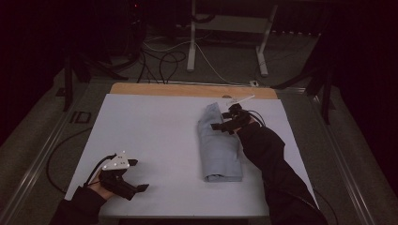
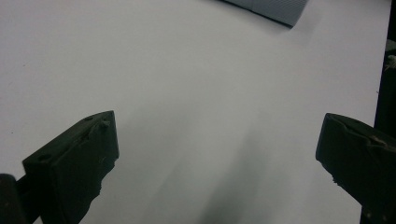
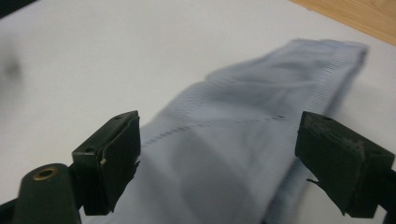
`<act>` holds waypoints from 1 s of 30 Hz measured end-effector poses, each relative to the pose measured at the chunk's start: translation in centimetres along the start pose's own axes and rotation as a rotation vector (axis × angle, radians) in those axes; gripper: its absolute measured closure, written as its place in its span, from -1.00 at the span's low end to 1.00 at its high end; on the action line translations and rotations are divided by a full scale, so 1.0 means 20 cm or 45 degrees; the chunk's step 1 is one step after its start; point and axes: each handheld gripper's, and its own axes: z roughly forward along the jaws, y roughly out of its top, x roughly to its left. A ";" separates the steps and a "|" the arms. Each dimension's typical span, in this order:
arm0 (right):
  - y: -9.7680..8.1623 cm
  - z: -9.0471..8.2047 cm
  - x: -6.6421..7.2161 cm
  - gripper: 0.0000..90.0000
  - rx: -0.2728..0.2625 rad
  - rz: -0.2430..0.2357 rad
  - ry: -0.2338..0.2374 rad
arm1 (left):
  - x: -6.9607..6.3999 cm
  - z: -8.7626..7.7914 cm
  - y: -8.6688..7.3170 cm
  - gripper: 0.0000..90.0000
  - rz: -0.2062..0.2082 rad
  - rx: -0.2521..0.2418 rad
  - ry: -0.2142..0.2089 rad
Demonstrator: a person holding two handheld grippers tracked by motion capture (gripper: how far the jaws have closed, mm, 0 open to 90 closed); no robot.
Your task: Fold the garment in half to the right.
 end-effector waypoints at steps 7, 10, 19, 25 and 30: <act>0.02 -0.06 0.12 -0.67 -0.038 -0.057 0.043 | 0.00 -0.01 0.00 -0.99 -0.002 -0.001 0.004; 0.03 -0.09 0.18 -0.67 -0.059 -0.081 0.071 | 0.00 -0.01 -0.01 -0.99 0.003 0.003 0.004; 0.00 -0.17 0.32 -0.69 -0.088 -0.155 0.147 | 0.00 -0.02 0.00 -0.99 0.009 -0.008 0.007; -0.05 -0.19 0.40 -0.68 -0.087 -0.184 0.207 | 0.00 -0.02 0.00 -0.99 0.010 -0.008 0.005; -0.10 -0.18 0.45 -0.68 -0.075 -0.234 0.237 | 0.00 -0.02 0.00 -0.99 0.012 -0.005 0.004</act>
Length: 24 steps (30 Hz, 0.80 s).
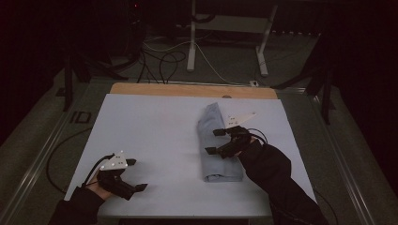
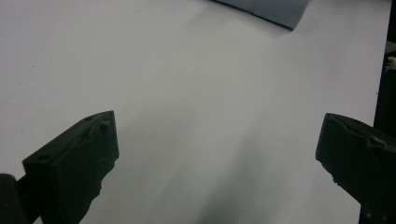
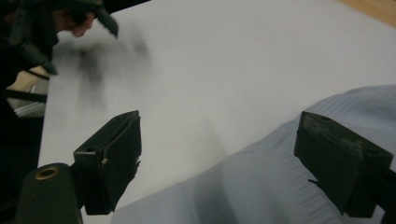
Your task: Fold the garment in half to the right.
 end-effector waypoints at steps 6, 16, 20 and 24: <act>-0.03 0.01 0.05 -0.25 -0.001 -0.070 0.036 | 0.00 0.01 0.00 -0.99 -0.001 0.004 -0.007; -0.10 0.03 0.09 1.00 0.113 -0.170 0.064 | 0.00 0.00 -0.01 -0.99 -0.002 0.004 -0.009; -0.13 0.02 0.12 1.00 0.169 -0.202 0.080 | 0.00 0.01 -0.01 -0.99 -0.002 0.007 -0.009; -0.19 0.03 0.11 1.00 0.212 -0.208 0.073 | 0.00 0.01 -0.01 -0.99 -0.001 0.008 -0.011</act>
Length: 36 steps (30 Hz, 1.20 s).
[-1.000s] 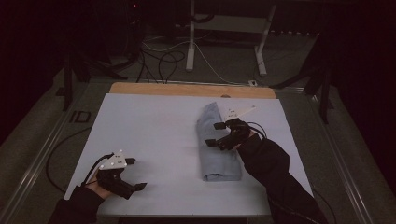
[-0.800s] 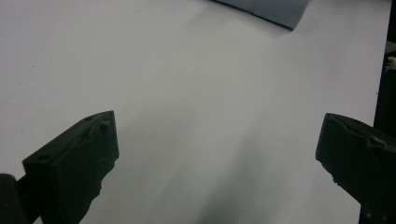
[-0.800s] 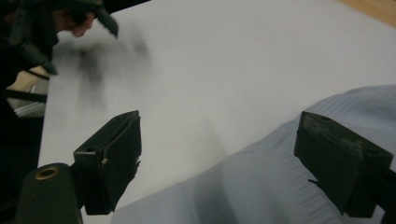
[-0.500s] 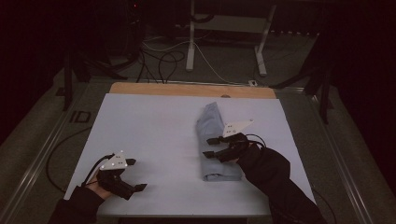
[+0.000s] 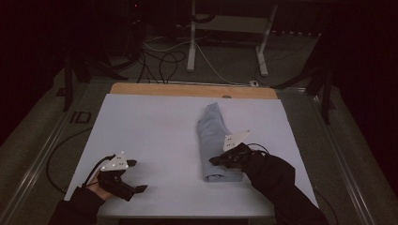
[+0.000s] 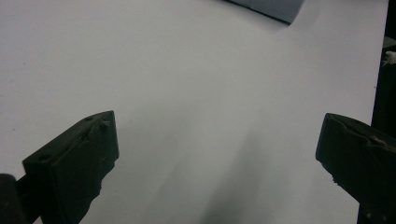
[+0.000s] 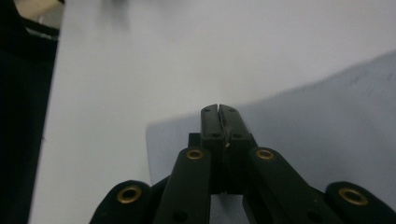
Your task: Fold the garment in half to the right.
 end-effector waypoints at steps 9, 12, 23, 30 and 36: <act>-0.11 0.11 -0.02 1.00 0.104 0.020 0.049 | 0.00 0.00 0.00 -0.99 0.003 0.000 0.001; -0.13 0.11 -0.01 1.00 0.092 0.047 0.078 | 0.00 0.00 0.00 -0.99 -0.001 -0.004 0.001; -0.15 0.11 0.06 1.00 0.111 0.002 0.143 | 0.00 0.00 0.00 -0.99 0.001 -0.001 0.002; -0.16 0.14 0.09 1.00 0.130 -0.009 0.193 | 0.00 -0.01 0.00 -0.99 0.002 -0.005 0.002; -0.16 0.14 0.08 1.00 0.117 0.004 0.205 | 0.00 -0.01 0.00 -0.99 0.002 -0.002 0.004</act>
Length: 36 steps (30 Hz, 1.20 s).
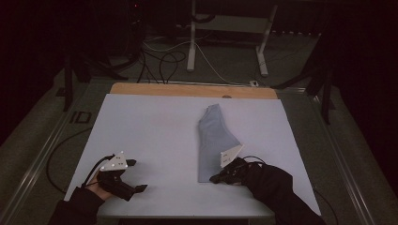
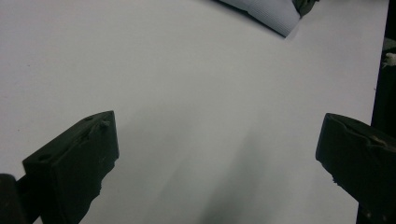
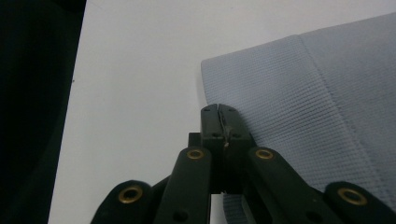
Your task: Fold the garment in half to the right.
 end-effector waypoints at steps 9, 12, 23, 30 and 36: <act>0.02 -0.03 -0.01 1.00 -0.041 0.027 -0.005 | 0.00 0.00 0.00 -0.99 0.000 -0.003 0.003; 0.03 -0.05 -0.01 1.00 -0.060 0.024 -0.009 | 0.00 0.00 0.00 -0.99 -0.003 -0.005 0.001; 0.09 -0.17 -0.07 0.49 -0.209 0.107 -0.134 | 0.00 -0.01 0.00 -0.99 -0.006 -0.012 0.006; 0.12 -0.20 -0.10 -0.17 -0.253 0.147 -0.191 | 0.00 -0.01 0.00 -0.99 0.000 -0.008 0.002; 0.15 -0.21 -0.14 -0.71 -0.240 0.188 -0.083 | 0.00 -0.01 0.00 -0.99 0.002 -0.009 -0.004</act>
